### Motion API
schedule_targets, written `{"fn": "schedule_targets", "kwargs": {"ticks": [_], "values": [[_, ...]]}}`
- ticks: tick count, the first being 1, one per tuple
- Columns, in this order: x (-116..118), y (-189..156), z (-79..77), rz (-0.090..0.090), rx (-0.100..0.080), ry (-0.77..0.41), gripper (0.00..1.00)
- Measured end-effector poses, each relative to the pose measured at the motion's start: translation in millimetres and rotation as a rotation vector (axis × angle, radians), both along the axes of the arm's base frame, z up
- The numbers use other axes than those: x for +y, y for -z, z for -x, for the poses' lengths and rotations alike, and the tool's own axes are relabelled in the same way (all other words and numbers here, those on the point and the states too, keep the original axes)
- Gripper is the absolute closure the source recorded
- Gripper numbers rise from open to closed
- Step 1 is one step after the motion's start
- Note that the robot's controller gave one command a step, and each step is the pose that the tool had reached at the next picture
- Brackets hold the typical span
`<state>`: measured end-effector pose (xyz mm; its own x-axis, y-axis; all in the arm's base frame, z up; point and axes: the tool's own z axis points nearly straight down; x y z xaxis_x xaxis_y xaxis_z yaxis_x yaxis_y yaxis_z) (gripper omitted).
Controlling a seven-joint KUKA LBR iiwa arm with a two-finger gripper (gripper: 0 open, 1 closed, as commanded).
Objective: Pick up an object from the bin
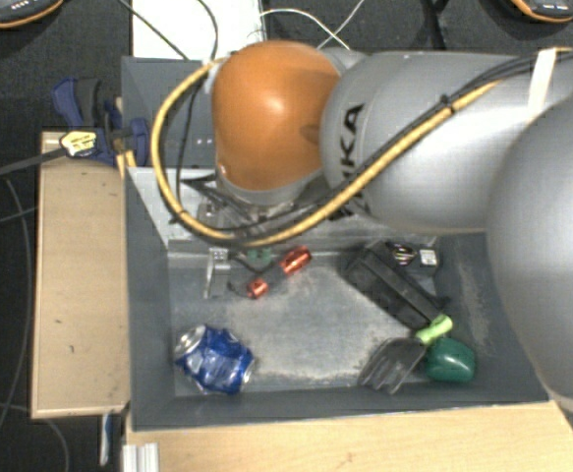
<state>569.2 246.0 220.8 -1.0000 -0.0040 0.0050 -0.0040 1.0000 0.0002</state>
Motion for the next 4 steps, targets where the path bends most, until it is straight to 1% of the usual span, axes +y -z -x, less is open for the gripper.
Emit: {"fn": "schedule_targets", "kwargs": {"ticks": [1,2,3,4], "values": [[-1.3,-4.7,-2.1,-0.002,-0.008,0.007,0.0],[-15.5,91.8,17.7,-0.003,-0.007,0.002,0.0],[-12.5,148.1,16.2,0.002,-0.01,0.055,1.0],[-12.5,148.0,16.2,0.002,-0.01,0.056,1.0]]}}
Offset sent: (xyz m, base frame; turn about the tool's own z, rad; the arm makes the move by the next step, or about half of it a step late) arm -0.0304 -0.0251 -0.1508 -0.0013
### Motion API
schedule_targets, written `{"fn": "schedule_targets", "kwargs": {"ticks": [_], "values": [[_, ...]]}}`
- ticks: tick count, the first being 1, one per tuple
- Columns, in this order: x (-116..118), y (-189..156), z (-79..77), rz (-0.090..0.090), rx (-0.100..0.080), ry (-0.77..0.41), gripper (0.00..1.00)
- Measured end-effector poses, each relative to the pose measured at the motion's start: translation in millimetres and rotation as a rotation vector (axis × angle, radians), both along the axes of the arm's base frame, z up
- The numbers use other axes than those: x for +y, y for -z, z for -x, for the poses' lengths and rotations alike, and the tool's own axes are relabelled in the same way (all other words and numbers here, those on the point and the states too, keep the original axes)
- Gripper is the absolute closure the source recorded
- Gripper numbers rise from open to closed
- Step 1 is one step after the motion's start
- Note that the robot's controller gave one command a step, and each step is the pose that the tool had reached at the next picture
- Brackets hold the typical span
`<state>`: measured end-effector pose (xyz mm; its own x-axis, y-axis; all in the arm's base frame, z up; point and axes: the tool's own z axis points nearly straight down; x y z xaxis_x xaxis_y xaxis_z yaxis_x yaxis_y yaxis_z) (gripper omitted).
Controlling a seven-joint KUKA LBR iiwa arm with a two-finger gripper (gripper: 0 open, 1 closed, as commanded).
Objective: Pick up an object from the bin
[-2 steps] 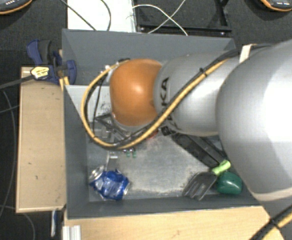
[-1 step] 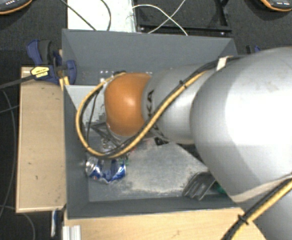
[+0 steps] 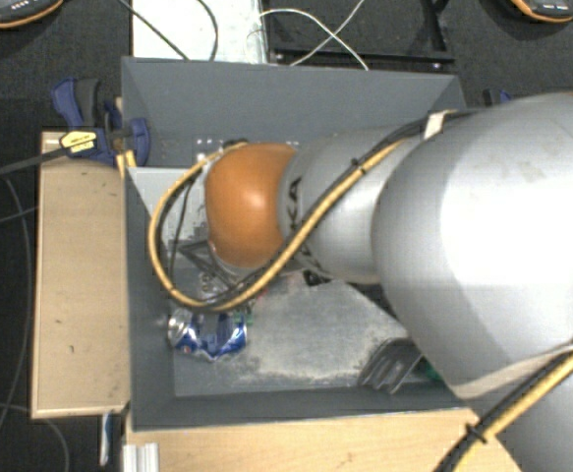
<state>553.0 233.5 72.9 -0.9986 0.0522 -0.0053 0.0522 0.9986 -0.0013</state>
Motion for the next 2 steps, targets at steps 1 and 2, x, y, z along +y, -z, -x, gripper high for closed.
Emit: {"fn": "schedule_targets", "kwargs": {"ticks": [1,2], "values": [[-29.4,-89.1,19.8,0.0,0.002,0.018,1.0],[-60.6,-124.8,-40.2,0.0,-0.008,0.012,1.0]]}}
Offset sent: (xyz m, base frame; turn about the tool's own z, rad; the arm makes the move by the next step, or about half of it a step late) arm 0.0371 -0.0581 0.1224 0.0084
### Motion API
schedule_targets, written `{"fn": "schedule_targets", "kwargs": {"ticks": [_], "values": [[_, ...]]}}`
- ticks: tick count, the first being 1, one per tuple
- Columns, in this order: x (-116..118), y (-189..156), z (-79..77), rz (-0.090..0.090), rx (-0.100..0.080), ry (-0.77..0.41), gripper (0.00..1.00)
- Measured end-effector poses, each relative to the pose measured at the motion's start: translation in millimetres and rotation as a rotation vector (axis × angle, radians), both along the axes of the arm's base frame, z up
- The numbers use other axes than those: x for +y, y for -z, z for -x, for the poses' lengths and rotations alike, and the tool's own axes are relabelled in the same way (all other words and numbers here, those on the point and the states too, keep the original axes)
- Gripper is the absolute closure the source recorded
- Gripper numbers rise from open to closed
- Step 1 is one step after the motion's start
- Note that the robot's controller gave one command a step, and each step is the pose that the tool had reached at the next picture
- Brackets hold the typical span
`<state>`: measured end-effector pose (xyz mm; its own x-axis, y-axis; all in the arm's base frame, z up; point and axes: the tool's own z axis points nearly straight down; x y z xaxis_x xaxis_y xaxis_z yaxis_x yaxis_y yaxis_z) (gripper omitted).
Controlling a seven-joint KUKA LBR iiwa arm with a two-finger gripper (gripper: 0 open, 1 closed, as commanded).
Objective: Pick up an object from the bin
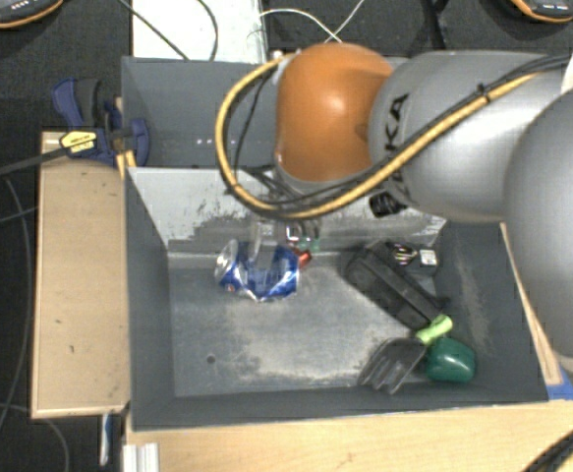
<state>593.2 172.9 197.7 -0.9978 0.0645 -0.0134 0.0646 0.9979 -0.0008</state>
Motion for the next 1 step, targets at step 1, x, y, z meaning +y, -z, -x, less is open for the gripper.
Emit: {"fn": "schedule_targets", "kwargs": {"ticks": [1], "values": [[55.7,-97.7,33.2,0.0,0.009,-0.051,1.0]]}}
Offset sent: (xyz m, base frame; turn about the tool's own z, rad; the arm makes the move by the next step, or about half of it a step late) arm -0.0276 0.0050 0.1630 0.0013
